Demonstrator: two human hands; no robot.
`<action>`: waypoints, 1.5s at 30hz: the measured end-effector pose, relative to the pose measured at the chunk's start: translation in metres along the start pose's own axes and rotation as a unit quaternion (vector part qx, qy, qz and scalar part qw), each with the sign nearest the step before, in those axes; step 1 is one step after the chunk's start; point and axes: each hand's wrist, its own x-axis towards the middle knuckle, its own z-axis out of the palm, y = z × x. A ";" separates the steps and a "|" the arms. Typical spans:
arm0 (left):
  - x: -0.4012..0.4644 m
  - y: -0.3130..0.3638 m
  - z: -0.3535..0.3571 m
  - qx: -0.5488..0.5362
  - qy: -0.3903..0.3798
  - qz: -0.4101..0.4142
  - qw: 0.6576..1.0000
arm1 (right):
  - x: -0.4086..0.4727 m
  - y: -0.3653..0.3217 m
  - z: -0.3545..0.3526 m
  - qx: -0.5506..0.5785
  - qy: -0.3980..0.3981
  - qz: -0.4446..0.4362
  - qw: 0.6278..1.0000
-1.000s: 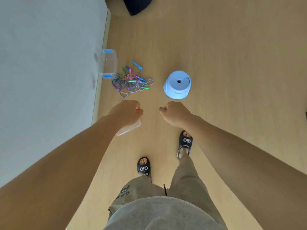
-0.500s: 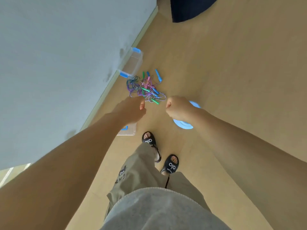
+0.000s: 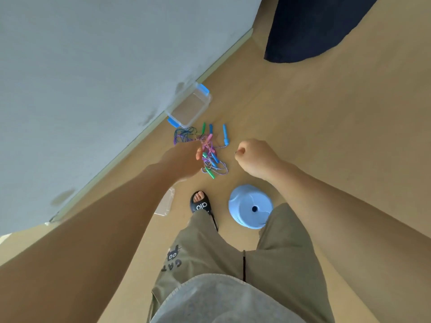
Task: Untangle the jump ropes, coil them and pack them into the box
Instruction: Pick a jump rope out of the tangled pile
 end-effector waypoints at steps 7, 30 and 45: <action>0.074 -0.012 -0.016 -0.081 0.038 -0.065 0.994 | 0.108 -0.024 -0.027 -0.060 -0.034 -0.060 0.996; 0.428 -0.197 0.235 -0.165 0.035 -0.247 0.954 | 0.565 0.084 0.245 -0.223 -0.175 -0.216 0.934; 0.463 -0.239 0.277 -0.068 -0.016 -0.236 0.969 | 0.605 0.110 0.364 -0.292 -0.140 -0.307 0.895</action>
